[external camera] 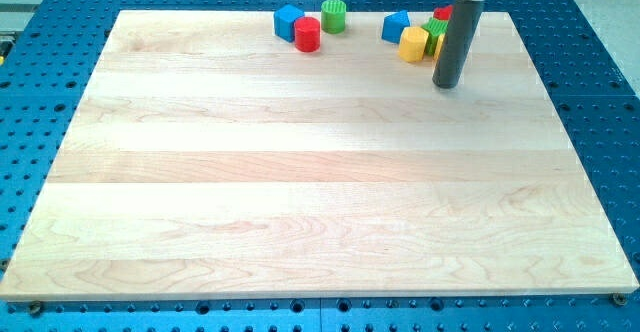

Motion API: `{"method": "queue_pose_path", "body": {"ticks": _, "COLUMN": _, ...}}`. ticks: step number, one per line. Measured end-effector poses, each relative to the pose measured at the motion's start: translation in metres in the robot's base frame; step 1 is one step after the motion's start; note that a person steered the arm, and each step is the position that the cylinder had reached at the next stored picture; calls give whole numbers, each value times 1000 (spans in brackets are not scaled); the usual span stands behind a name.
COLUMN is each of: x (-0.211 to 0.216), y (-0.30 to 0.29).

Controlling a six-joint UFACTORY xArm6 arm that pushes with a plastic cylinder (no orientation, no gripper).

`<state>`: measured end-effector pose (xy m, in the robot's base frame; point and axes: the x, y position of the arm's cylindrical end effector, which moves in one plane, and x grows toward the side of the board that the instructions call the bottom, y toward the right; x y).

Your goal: Move the blue cube towards the top left corner of the board

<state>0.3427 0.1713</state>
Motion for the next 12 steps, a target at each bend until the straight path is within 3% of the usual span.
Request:
{"method": "queue_pose_path", "body": {"ticks": 1, "x": 10, "y": 0}}
{"method": "queue_pose_path", "body": {"ticks": 3, "x": 22, "y": 88}}
{"method": "queue_pose_path", "body": {"ticks": 4, "x": -2, "y": 144}}
{"method": "queue_pose_path", "body": {"ticks": 5, "x": -58, "y": 174}}
{"method": "queue_pose_path", "body": {"ticks": 7, "x": -150, "y": 125}}
{"method": "queue_pose_path", "body": {"ticks": 10, "x": -150, "y": -2}}
{"method": "queue_pose_path", "body": {"ticks": 12, "x": -151, "y": -52}}
